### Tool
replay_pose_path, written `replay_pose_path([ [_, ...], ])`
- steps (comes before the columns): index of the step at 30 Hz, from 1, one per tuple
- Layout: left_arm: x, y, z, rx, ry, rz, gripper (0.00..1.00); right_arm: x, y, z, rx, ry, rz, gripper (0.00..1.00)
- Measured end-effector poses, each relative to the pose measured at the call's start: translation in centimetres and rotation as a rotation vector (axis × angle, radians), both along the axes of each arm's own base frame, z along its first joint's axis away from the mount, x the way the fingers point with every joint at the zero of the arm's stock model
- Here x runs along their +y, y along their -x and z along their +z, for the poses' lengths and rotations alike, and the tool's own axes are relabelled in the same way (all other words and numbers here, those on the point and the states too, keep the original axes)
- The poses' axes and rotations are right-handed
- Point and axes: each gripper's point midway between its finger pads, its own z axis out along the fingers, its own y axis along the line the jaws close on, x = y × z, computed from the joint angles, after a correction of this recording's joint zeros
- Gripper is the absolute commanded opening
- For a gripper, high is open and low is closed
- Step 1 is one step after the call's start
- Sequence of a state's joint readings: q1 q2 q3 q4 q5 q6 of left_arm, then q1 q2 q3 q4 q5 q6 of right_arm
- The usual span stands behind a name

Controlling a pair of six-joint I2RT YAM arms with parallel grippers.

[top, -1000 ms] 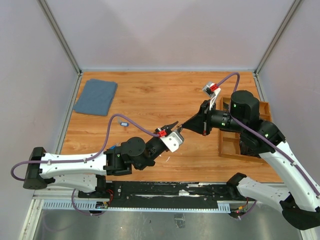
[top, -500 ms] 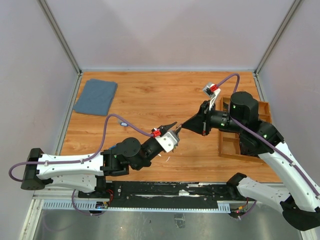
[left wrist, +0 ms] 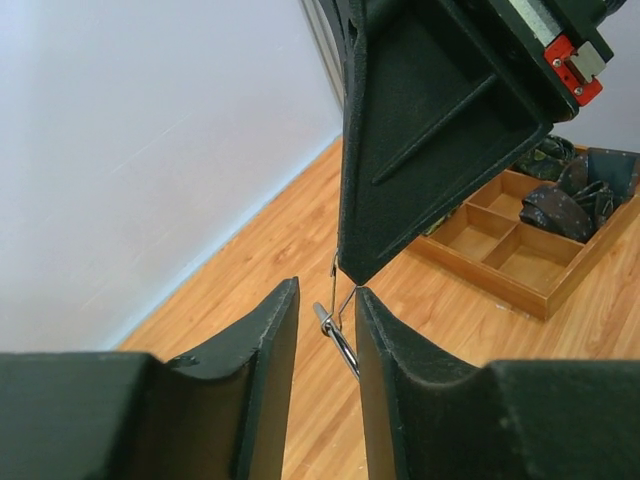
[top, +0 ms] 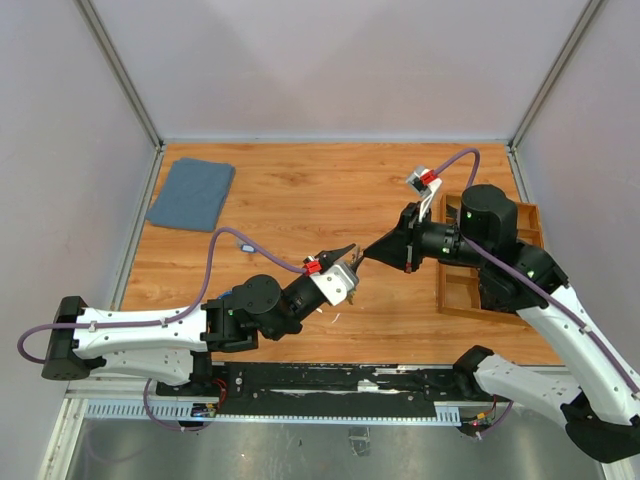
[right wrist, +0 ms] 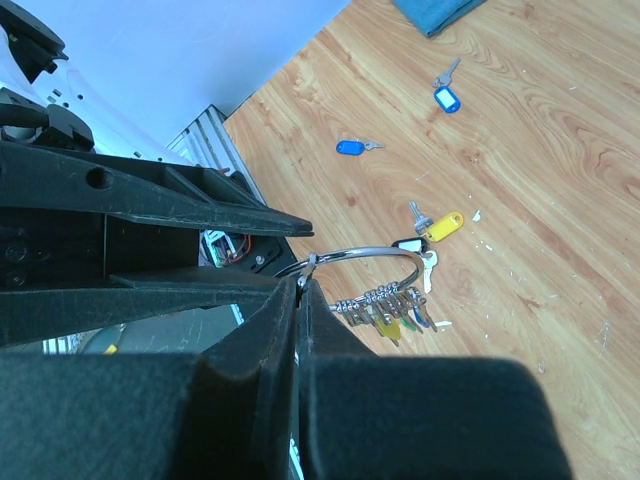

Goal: Put the keys on the keyring

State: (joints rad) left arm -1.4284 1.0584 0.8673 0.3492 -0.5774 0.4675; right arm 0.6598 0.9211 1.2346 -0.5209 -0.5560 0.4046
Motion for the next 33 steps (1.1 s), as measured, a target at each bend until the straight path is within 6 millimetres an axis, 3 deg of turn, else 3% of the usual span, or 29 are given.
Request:
replay_pose_path([
  [6,-0.28,0.26,0.04,0.004,0.007,-0.021,0.43,-0.14,0.22,0.29,-0.003,-0.009,-0.001,0.01],
  [14,-0.52,0.42,-0.04,0.010,0.011,-0.034,0.33,-0.17,0.29,0.37,-0.002,-0.012,-0.002,0.01],
  [26,-0.76,0.39,-0.23,0.008,0.006,-0.034,0.25,-0.04,0.43,0.68,-0.006,-0.025,0.008,0.01],
  [33,-0.73,0.35,-0.07,0.001,0.007,-0.032,0.14,-0.01,0.57,0.80,-0.008,-0.029,0.016,0.01],
])
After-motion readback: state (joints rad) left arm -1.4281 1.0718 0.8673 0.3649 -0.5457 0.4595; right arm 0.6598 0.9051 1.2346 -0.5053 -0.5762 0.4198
